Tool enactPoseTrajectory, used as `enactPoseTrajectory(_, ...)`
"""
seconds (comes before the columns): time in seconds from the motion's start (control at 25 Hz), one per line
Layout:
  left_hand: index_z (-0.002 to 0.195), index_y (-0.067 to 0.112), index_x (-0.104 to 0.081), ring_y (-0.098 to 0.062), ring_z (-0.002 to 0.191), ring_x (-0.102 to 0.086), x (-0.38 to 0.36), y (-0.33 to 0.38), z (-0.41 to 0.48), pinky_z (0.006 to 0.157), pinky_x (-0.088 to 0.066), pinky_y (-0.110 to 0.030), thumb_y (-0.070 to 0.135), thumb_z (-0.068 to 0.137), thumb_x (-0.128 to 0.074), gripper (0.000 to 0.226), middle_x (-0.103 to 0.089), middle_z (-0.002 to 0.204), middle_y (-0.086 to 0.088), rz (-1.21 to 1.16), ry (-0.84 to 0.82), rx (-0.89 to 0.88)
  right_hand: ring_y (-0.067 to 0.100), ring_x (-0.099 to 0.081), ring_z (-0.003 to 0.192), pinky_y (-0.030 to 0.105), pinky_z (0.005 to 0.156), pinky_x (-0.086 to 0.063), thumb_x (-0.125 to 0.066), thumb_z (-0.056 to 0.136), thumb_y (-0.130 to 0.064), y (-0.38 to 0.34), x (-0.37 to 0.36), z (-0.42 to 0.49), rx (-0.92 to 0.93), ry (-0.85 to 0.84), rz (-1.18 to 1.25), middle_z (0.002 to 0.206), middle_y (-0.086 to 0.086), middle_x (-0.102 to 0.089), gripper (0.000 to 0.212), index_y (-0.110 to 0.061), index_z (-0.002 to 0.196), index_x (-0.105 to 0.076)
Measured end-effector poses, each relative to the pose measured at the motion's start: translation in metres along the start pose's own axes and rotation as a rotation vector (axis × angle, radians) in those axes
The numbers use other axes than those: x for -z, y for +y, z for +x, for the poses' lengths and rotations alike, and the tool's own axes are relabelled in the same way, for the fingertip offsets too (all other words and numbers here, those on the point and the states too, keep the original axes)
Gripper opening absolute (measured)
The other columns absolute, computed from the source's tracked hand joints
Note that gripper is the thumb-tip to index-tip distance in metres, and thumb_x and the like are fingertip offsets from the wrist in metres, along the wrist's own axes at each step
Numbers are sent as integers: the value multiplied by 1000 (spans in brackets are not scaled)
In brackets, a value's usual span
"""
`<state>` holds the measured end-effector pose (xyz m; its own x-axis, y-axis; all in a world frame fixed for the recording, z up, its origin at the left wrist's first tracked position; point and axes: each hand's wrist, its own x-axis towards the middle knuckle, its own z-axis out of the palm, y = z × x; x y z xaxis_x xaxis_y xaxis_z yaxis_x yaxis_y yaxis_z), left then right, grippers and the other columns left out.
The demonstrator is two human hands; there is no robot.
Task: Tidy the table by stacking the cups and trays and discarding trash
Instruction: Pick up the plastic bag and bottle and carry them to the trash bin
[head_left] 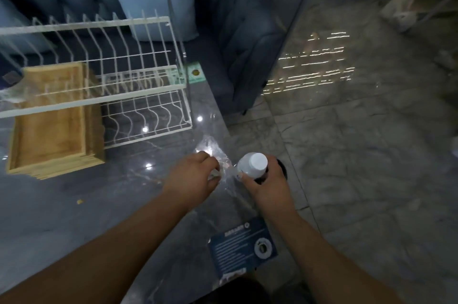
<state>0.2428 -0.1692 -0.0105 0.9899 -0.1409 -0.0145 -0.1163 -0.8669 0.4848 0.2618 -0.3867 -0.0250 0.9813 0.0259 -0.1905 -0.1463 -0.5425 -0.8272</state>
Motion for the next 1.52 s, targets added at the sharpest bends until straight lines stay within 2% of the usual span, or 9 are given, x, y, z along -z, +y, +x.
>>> enactPoseTrajectory(0.12,98,18,-70,-26,89,-63,-22,32,42,73,-52,-36,30,82,-77,21,-67,100,-4,21,-10,-55,-8,-59,98,27,86,-54,-78,69,-59,23,34,28,-19,44,-4,107,-43,-53,55,-62,109,-40)
enactPoseTrajectory(0.32,100,20,-70,-25,96,-63,-83,81,111,75,-51,-35,34,84,-74,21,-66,105,-3,54,-120,-136,13,-60,111,44,94,-56,-79,70,-54,90,85,71,-98,116,-12,123,-8,-59,71,-33,130,-49)
enactPoseTrajectory(0.48,107,22,-68,-23,100,-61,-149,95,157,78,-51,-34,36,87,-67,25,-63,111,0,79,-238,-148,15,-61,111,46,92,-56,-75,71,-58,152,113,100,-198,126,-37,123,-8,-60,69,-38,130,-46)
enactPoseTrajectory(0.64,112,20,-69,-22,99,-63,-221,96,195,79,-48,-33,37,88,-64,30,-65,113,-2,143,-348,-176,10,-63,102,41,87,-59,-77,71,-57,219,123,128,-273,118,-25,114,-14,-61,61,-45,123,-46)
enactPoseTrajectory(0.8,114,20,-68,-24,107,-62,-297,84,225,83,-51,-35,37,87,-64,32,-63,120,-4,189,-472,-176,9,-63,97,37,80,-59,-75,71,-58,289,110,157,-324,94,-42,111,-13,-61,61,-43,123,-47)
enactPoseTrajectory(0.92,115,17,-66,-27,109,-61,-352,70,244,84,-51,-35,34,88,-63,33,-62,121,-6,190,-560,-156,2,-62,92,24,71,-52,-78,72,-53,337,91,175,-351,73,-18,108,-15,-61,59,-43,120,-47)
enactPoseTrajectory(1.16,105,10,-66,-32,105,-61,-452,40,274,82,-48,-34,28,81,-66,30,-64,115,-12,177,-669,-125,10,-63,94,18,70,-44,-80,74,-45,426,45,206,-373,58,-61,109,-11,-63,58,-35,121,-49)
enactPoseTrajectory(1.36,109,13,-66,-30,104,-63,-513,18,289,77,-45,-33,32,80,-69,34,-65,116,-10,188,-694,-94,14,-65,95,35,77,-56,-80,72,-39,476,12,227,-384,27,-36,111,-6,-63,60,-31,122,-47)
enactPoseTrajectory(1.52,111,16,-66,-29,103,-64,-545,6,297,72,-40,-29,35,83,-68,34,-65,118,-9,221,-738,-73,18,-64,96,37,79,-56,-81,73,-33,500,-4,239,-366,1,-82,112,-1,-64,60,-24,123,-50)
